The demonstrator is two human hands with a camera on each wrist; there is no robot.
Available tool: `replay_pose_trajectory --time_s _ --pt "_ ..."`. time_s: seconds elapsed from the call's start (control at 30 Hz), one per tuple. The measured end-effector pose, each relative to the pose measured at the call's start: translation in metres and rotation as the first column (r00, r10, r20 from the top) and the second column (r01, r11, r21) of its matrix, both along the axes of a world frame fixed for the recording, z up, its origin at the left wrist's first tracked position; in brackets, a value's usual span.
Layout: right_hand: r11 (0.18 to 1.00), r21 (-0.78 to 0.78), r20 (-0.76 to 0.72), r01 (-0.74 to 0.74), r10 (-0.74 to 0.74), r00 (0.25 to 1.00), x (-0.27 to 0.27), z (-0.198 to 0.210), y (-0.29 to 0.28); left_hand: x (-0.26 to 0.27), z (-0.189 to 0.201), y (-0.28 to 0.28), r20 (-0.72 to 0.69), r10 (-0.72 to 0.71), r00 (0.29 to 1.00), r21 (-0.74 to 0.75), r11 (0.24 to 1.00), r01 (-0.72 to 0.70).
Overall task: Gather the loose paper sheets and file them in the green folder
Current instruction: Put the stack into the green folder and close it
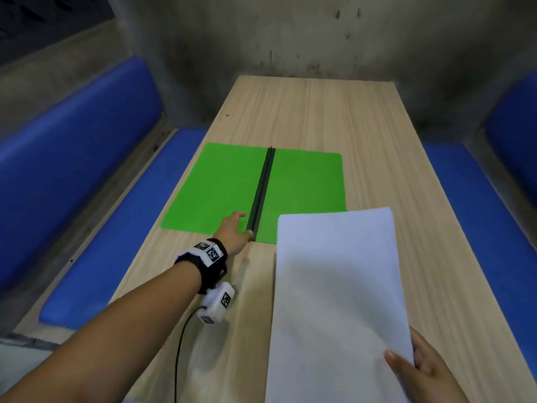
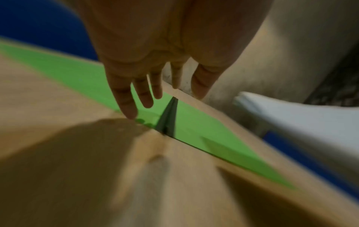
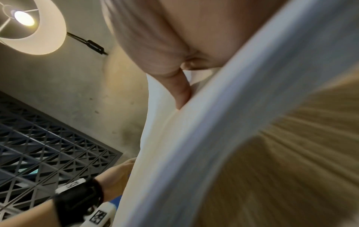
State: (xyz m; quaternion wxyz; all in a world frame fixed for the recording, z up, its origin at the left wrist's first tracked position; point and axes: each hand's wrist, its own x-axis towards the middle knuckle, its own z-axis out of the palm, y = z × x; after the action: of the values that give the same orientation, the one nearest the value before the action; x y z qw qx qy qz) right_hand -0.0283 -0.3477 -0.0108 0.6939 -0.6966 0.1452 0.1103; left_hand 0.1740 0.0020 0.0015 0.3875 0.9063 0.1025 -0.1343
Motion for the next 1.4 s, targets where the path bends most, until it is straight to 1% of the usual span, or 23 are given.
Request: replay_pose_trajectory --time_s 0.03,0.07,0.1,0.13,0.17,0.2,0.23,0.3,0.37,0.43,0.5,0.6,0.73,0.83,0.93,1.03,1.17,1.27,1.4 --pt "1.0 0.021 -0.001 0.012 -0.012 1.0 -0.002 -0.003 -0.005 0.017 -0.005 0.005 0.004 -0.063 0.998 0.148 0.987 0.062" --pt "0.999 0.036 -0.009 0.033 -0.032 0.999 -0.004 -0.006 -0.007 0.032 -0.009 0.007 -0.015 -0.112 0.994 0.258 0.96 0.112" --pt "0.999 0.039 -0.03 0.022 -0.02 0.999 -0.002 -0.01 -0.009 0.046 -0.015 0.008 -0.05 -0.152 0.987 0.346 0.924 0.16" --pt "1.0 0.012 -0.039 0.022 -0.022 0.999 -0.003 -0.011 -0.009 0.053 -0.017 0.01 -0.099 -0.192 0.976 0.427 0.878 0.216" --pt "0.999 -0.018 -0.014 0.028 -0.029 0.999 -0.001 -0.013 -0.008 0.059 -0.022 0.011 -0.152 -0.219 0.964 0.482 0.835 0.266" --pt "0.997 -0.051 -0.015 0.065 -0.065 0.998 0.003 -0.012 -0.007 0.065 -0.028 0.011 -0.203 -0.232 0.951 0.51 0.804 0.305" --pt "0.995 -0.05 -0.013 0.084 -0.085 0.996 0.005 -0.006 -0.006 0.069 -0.033 0.01 -0.247 -0.237 0.94 0.519 0.787 0.335" --pt "0.998 -0.014 0.012 0.061 -0.061 0.998 0.007 0.001 -0.006 0.068 -0.037 0.01 -0.309 -0.236 0.921 0.509 0.777 0.37" --pt "0.996 0.091 -0.009 0.009 -0.008 1.0 0.005 0.0 -0.01 0.06 -0.036 0.01 -0.31 -0.251 0.917 0.507 0.772 0.383" --pt "0.993 0.122 -0.047 0.001 0.005 0.999 0.005 -0.003 -0.013 0.042 -0.032 0.009 -0.284 -0.268 0.921 0.511 0.77 0.382" --pt "0.995 0.096 -0.059 0.029 -0.023 0.998 0.011 -0.002 -0.009 0.014 -0.03 0.005 -0.261 -0.282 0.923 0.506 0.775 0.379" --pt "0.997 0.075 -0.038 0.021 -0.018 0.999 0.022 0.004 0.005 -0.04 -0.035 -0.001 -0.23 -0.298 0.926 0.509 0.774 0.376" --pt "0.999 0.032 -0.07 0.026 -0.023 0.997 0.036 0.012 0.019 -0.117 -0.038 -0.008 -0.21 -0.348 0.914 0.543 0.735 0.405" --pt "0.999 -0.019 -0.116 0.046 -0.048 0.992 0.041 0.004 0.023 -0.164 -0.037 -0.015 -0.212 -0.355 0.91 0.555 0.723 0.411" --pt "0.995 -0.082 -0.171 0.064 -0.078 0.982 0.043 -0.008 0.026 -0.194 -0.035 -0.02 -0.214 -0.349 0.912 0.553 0.727 0.408" --pt "0.992 -0.097 -0.215 0.078 -0.097 0.972 0.04 -0.019 0.026 -0.211 -0.033 -0.023 -0.228 -0.343 0.911 0.543 0.732 0.411" --pt "0.992 -0.104 -0.222 0.077 -0.099 0.97 0.039 -0.025 0.028 -0.219 -0.031 -0.023 -0.236 -0.343 0.909 0.537 0.734 0.416" --pt "0.99 -0.123 -0.198 0.063 -0.087 0.976 0.041 -0.022 0.03 -0.222 -0.031 -0.022 -0.237 -0.346 0.908 0.533 0.735 0.419" --pt "0.992 -0.11 -0.204 0.063 -0.084 0.975 0.043 -0.016 0.03 -0.222 -0.032 -0.021 -0.233 -0.344 0.91 0.537 0.734 0.415"
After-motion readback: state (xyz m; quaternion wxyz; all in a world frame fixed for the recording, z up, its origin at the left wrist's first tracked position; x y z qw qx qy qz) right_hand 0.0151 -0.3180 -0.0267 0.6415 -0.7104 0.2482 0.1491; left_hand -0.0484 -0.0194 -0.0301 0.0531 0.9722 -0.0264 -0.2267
